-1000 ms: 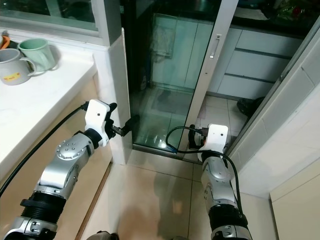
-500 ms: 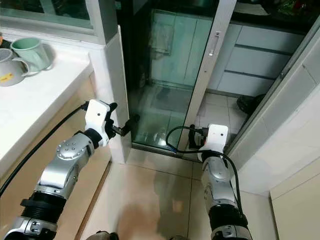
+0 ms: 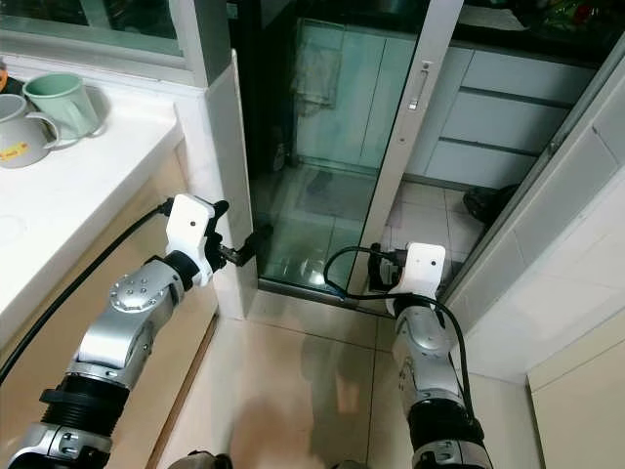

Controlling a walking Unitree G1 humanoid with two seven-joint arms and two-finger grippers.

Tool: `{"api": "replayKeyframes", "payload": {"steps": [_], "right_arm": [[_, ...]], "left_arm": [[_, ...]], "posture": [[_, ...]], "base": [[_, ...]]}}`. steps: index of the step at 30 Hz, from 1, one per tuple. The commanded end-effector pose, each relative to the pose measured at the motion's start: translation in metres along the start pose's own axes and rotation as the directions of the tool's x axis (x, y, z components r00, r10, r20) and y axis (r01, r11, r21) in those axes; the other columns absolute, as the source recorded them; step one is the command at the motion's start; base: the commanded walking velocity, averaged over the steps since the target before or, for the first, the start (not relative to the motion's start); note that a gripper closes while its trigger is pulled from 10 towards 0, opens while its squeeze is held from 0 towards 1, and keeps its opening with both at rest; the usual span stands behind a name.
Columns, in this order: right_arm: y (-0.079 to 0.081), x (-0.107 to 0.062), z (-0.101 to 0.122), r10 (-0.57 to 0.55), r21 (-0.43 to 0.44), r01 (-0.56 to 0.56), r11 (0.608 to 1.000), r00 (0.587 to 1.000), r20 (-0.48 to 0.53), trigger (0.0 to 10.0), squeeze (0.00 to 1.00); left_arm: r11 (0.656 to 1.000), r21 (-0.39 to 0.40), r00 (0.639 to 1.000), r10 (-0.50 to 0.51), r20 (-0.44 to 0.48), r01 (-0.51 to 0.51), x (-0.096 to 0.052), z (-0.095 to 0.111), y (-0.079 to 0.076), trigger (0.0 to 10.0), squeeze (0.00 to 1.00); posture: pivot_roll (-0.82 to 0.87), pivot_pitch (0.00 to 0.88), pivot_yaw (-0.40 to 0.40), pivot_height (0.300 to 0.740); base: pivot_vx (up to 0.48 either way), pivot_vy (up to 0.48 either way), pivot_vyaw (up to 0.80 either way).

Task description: Restocking fridge

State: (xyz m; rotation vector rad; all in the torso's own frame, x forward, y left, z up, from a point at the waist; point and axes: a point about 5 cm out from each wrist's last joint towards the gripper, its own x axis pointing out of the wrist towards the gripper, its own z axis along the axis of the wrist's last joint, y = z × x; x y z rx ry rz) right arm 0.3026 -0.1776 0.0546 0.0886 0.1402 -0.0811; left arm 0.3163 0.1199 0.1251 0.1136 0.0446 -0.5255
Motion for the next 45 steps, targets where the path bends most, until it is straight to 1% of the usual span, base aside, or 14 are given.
{"api": "replayKeyframes", "payload": {"steps": [1,4,10,15,19,23,31,39,43,45], "right_arm": [[0.014,0.015,0.018,0.059,-0.008,-0.059,0.998,0.997,0.046,10.0,0.00],[0.018,0.017,0.019,0.067,-0.006,-0.067,0.998,0.997,0.047,10.0,0.00],[0.021,0.020,0.020,0.071,-0.005,-0.071,0.997,0.996,0.045,10.0,0.00],[0.023,0.019,0.019,0.075,-0.006,-0.075,0.997,0.996,0.043,10.0,0.00],[0.025,0.016,0.016,0.082,-0.012,-0.082,0.997,0.996,0.042,10.0,0.00],[0.025,0.015,0.015,0.083,-0.013,-0.082,0.997,0.996,0.038,10.0,0.00],[0.023,0.017,0.017,0.066,-0.009,-0.066,0.998,0.997,0.040,10.0,0.00],[0.023,0.016,0.015,0.059,-0.011,-0.059,0.998,0.998,0.037,10.0,0.00],[0.023,0.017,0.011,0.047,-0.023,-0.046,0.999,0.999,0.005,10.0,0.00],[0.024,0.017,0.000,0.058,-0.037,-0.061,0.997,0.996,-0.073,10.0,0.00]], "left_arm": [[1.000,0.027,1.000,-0.010,-0.012,0.010,0.014,0.001,-0.008,10.0,0.00],[0.999,0.032,1.000,-0.007,-0.005,0.008,0.016,0.004,-0.006,10.0,0.00],[0.999,0.041,1.000,-0.009,-0.011,0.009,0.014,0.003,-0.003,10.0,0.00],[0.999,0.044,1.000,-0.019,-0.020,0.019,0.014,0.001,-0.005,10.0,0.00],[0.999,0.036,0.999,-0.031,-0.022,0.032,0.015,0.000,-0.008,10.0,0.00],[0.999,0.034,0.999,-0.039,-0.018,0.040,0.018,0.002,-0.011,10.0,0.00],[0.998,0.048,0.999,-0.040,-0.022,0.041,0.018,0.003,-0.006,10.0,0.00],[0.997,0.053,0.999,-0.047,-0.020,0.048,0.021,0.005,-0.007,10.0,0.00],[0.998,0.048,0.998,-0.048,-0.030,0.049,0.020,0.001,-0.008,10.0,0.00],[0.999,0.024,0.997,-0.042,-0.063,0.043,0.021,-0.007,-0.009,10.0,0.00]], "posture": [[-0.05,0.000,-0.037,0.740],[-0.04,0.000,-0.035,0.740],[-0.04,0.000,-0.021,0.740],[-0.05,0.000,-0.013,0.740],[-0.07,0.000,-0.008,0.740],[-0.07,0.000,-0.008,0.740],[-0.08,0.000,0.011,0.740],[-0.08,0.000,0.012,0.740],[-0.08,0.000,0.013,0.740],[-0.08,0.000,0.012,0.740]], "base": [[0.000,0.000,0.00],[0.000,0.000,0.00],[0.000,0.000,0.00],[0.000,0.000,0.00],[0.000,0.000,0.00],[0.000,0.000,0.00],[0.000,0.000,0.00],[0.000,0.000,0.00],[0.000,0.000,0.00],[0.000,0.000,0.00]]}}
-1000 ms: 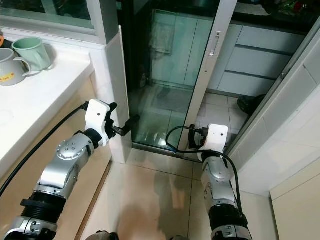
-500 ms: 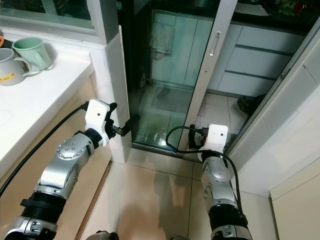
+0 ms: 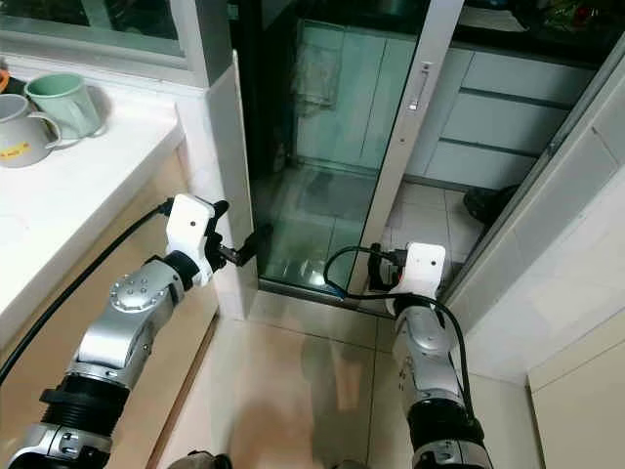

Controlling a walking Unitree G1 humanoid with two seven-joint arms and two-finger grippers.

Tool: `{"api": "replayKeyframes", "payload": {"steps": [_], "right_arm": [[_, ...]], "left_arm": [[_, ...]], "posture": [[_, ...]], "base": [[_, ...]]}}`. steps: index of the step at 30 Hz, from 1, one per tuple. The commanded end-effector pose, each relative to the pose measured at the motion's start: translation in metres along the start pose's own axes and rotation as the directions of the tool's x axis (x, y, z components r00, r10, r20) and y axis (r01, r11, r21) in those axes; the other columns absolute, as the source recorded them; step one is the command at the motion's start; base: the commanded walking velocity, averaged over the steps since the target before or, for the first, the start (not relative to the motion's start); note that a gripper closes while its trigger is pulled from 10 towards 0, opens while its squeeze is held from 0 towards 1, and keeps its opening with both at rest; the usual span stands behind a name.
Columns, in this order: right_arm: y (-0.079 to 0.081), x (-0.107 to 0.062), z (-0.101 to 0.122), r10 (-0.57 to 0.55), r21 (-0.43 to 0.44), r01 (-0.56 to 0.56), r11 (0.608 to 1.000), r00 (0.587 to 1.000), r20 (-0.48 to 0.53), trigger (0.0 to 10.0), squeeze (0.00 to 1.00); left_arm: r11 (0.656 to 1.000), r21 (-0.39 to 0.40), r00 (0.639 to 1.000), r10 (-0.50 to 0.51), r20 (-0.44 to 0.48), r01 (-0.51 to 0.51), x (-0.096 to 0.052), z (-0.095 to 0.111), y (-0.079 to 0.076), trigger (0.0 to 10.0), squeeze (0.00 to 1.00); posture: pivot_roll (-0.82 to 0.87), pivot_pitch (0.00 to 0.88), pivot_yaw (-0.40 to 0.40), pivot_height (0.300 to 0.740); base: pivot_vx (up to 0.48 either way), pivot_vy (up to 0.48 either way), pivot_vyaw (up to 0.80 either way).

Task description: Restocking fridge

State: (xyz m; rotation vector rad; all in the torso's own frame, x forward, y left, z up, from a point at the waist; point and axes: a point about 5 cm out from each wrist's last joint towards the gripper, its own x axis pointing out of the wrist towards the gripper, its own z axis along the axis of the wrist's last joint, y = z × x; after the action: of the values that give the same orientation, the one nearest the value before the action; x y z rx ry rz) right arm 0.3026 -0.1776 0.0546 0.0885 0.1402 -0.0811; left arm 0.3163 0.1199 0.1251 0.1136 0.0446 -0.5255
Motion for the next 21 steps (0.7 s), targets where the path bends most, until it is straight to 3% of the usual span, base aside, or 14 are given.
{"api": "replayKeyframes", "payload": {"steps": [1,2,3,7,21], "right_arm": [[0.024,0.017,0.000,0.058,-0.037,-0.061,0.997,0.996,-0.073,10.0,0.00],[0.020,0.014,-0.014,0.036,-0.056,-0.046,0.997,0.987,-0.156,10.0,0.00],[0.019,0.013,-0.016,0.029,-0.052,-0.038,0.998,0.986,-0.167,10.0,0.00],[0.019,0.014,-0.008,0.032,-0.057,-0.039,0.998,0.992,-0.119,10.0,0.00],[0.019,0.014,-0.008,0.032,-0.057,-0.039,0.998,0.992,-0.119,10.0,0.00]], "left_arm": [[0.999,0.024,0.997,-0.041,-0.063,0.043,0.021,-0.007,-0.009,10.0,0.00],[1.000,0.020,0.989,0.002,-0.149,0.001,0.020,-0.023,-0.007,10.0,0.00],[1.000,0.018,0.986,0.017,-0.167,-0.014,0.019,-0.026,-0.006,10.0,0.00],[1.000,-0.005,0.991,-0.001,-0.137,0.001,0.019,-0.020,-0.008,10.0,0.00],[1.000,-0.005,0.991,-0.001,-0.137,0.001,0.019,-0.020,-0.008,10.0,0.00]], "posture": [[-0.08,0.000,0.012,0.740],[-0.08,0.000,0.011,0.740],[-0.08,0.000,0.012,0.740],[-0.08,0.000,0.013,0.740],[-0.08,0.000,0.013,0.740]], "base": [[0.000,0.000,0.00],[0.000,0.000,0.00],[0.000,0.000,0.00],[0.000,0.000,0.00],[0.000,0.000,0.00]]}}
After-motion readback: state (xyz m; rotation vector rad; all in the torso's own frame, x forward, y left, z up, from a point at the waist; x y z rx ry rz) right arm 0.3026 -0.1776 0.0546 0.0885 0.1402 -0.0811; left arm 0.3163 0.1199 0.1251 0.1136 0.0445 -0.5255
